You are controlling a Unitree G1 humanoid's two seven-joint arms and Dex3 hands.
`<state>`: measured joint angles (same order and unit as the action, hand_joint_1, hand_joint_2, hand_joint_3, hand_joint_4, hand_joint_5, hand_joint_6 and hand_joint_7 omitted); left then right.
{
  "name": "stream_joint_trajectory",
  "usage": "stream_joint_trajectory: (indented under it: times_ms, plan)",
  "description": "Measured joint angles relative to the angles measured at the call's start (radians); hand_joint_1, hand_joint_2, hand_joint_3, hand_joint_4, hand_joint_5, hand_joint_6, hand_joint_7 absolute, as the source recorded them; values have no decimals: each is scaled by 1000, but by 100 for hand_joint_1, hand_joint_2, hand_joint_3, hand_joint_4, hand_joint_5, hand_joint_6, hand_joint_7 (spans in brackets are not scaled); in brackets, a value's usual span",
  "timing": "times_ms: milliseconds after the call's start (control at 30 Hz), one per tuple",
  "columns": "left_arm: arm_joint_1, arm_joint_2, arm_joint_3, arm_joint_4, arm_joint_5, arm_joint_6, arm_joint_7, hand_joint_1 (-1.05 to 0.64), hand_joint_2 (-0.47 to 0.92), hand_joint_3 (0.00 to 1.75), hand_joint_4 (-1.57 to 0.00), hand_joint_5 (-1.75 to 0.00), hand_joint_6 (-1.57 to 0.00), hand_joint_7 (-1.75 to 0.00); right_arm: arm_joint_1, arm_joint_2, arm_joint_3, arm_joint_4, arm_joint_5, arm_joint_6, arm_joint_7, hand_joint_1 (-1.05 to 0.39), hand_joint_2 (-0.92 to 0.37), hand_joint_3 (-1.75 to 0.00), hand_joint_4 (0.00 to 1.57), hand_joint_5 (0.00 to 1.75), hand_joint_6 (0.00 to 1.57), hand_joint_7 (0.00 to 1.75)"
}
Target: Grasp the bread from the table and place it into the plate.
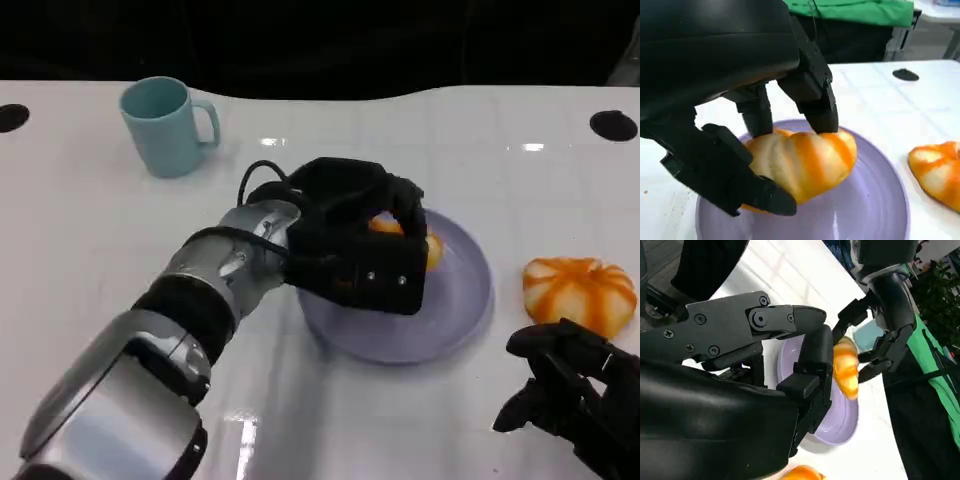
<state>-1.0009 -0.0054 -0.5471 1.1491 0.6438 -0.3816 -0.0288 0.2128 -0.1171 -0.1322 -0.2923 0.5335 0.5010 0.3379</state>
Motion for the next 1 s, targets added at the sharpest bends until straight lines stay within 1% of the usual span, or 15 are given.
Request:
stream_joint_trajectory:
  times_ms: [67, 133, 200, 300, 467, 567, 600, 667, 733, 800, 900, 1000]
  plan:
    - [-4, 4, 1, -1, -4, 4, -52, -84, 92, 48, -36, -32, -51, -1, 0, 0, 0, 0, 0, 0, 0, -45, -92, -31, 59, 148, 49, 123]
    - [-12, 11, 1, -2, -10, 9, -117, -92, 92, 55, -31, -25, -45, 0, -1, 0, 0, 1, 1, 0, 0, -46, -92, -31, 60, 148, 49, 123]
    - [-21, 19, 3, -7, -19, 9, -163, -94, 92, 58, -29, -23, -43, 0, -2, 0, 0, 2, 1, 0, 0, -46, -92, -31, 60, 148, 49, 123]
    - [-28, 27, 7, -24, -31, 9, -193, -98, 92, 59, -26, -20, -40, 0, -4, 0, 0, 2, 1, 0, 0, -45, -92, -32, 60, 148, 48, 123]
    - [-29, 51, 27, -53, -56, 8, -263, -101, 92, 60, -27, -18, -40, -1, -3, 0, 0, 2, 1, 0, 0, -46, -92, -31, 59, 148, 49, 122]
    - [-28, 80, 54, -85, -93, 1, -310, -95, 92, 58, -31, -20, -44, -2, -3, 0, 0, 2, 1, 0, 0, -45, -92, -31, 59, 147, 49, 121]
    - [-27, 89, 68, -98, -110, -3, -327, -91, 92, 55, -35, -21, -47, -3, -3, 0, 0, 2, 1, 0, -1, -46, -92, -31, 59, 147, 48, 121]
    - [-21, 105, 105, -129, -160, -8, -360, -89, 92, 54, -36, -21, -49, -4, -3, 0, 0, 2, 1, 0, -1, -46, -92, -31, 59, 147, 48, 121]
    - [-5, 117, 143, -163, -215, -13, -386, -83, 92, 50, -41, -24, -53, -5, -3, 0, 0, 2, 0, 0, -1, -46, -92, -33, 59, 147, 49, 121]
    - [34, 120, 189, -199, -282, -14, -415, -77, 92, 47, -49, -28, -55, -6, -3, 0, 0, 2, -1, -1, -1, -46, -92, -33, 59, 147, 50, 121]
    - [119, 120, 262, -261, -394, 0, -457, -74, 92, 46, -58, -35, -59, -7, -2, 0, 0, 3, -1, -2, -3, -47, -92, -30, 59, 146, 51, 121]
    - [199, 114, 330, -319, -502, 26, -491, -64, 92, 43, -58, -51, -63, -7, -3, 0, -1, 3, 0, 2, -6, -47, -92, -28, 59, 145, 51, 121]
